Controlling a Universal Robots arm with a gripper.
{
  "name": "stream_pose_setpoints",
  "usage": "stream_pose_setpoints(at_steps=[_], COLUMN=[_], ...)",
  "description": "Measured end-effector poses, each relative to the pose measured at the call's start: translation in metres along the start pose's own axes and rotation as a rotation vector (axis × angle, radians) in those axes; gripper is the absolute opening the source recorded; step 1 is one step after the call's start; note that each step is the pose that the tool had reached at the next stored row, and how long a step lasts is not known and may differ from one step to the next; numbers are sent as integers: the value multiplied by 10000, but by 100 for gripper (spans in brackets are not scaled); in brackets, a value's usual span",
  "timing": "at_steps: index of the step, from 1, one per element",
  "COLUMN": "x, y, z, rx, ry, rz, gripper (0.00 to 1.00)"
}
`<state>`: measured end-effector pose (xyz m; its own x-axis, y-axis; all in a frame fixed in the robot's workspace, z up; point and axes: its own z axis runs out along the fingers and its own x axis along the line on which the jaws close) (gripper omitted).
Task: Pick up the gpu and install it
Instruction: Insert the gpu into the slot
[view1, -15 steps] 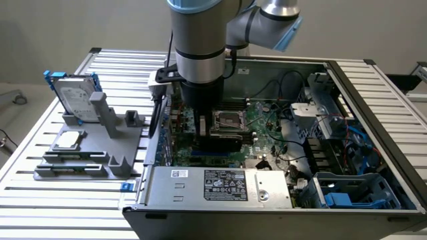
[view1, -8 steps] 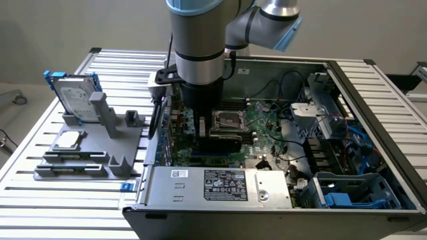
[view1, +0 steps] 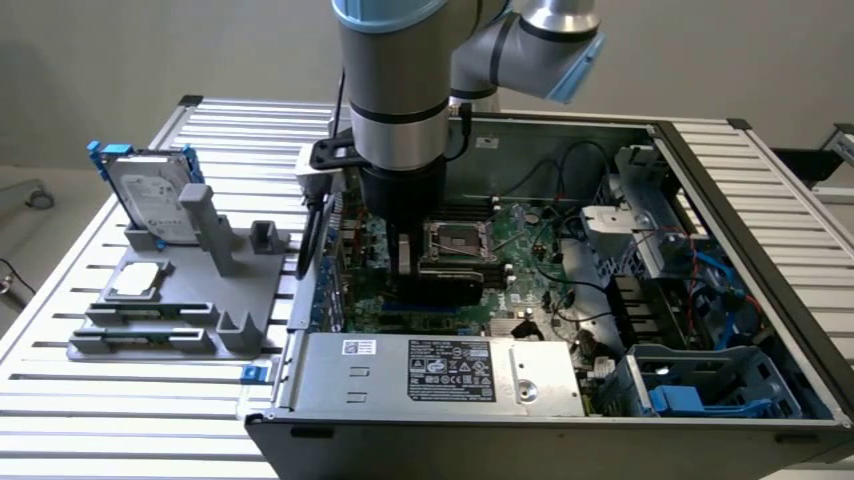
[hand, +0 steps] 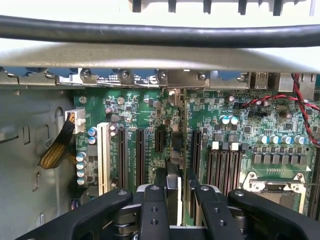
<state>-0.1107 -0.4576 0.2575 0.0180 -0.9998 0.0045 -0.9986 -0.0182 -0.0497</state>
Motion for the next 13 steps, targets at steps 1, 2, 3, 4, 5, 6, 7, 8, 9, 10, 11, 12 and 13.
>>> stream_pose_setpoints(at_steps=[1,2,3,4,5,6,7,8,9,10,11,12,13], x=[0,0,0,0,1,1,1,1,1,1,1,1,1], y=[0,0,0,0,0,0,0,0,0,0,0,0,0], z=[1,2,2,3,4,5,7,8,10,12,14,15,17], rx=[0,0,0,1,0,1,1,0,0,1,0,0,0], ry=[1,0,0,-1,0,-1,-1,0,-1,-1,0,1,1], rz=[0,0,-1,-1,-1,-1,-1,-1,-1,-1,-1,-1,-1], gripper=[27,27,27,27,27,27,27,27,27,27,27,27,27])
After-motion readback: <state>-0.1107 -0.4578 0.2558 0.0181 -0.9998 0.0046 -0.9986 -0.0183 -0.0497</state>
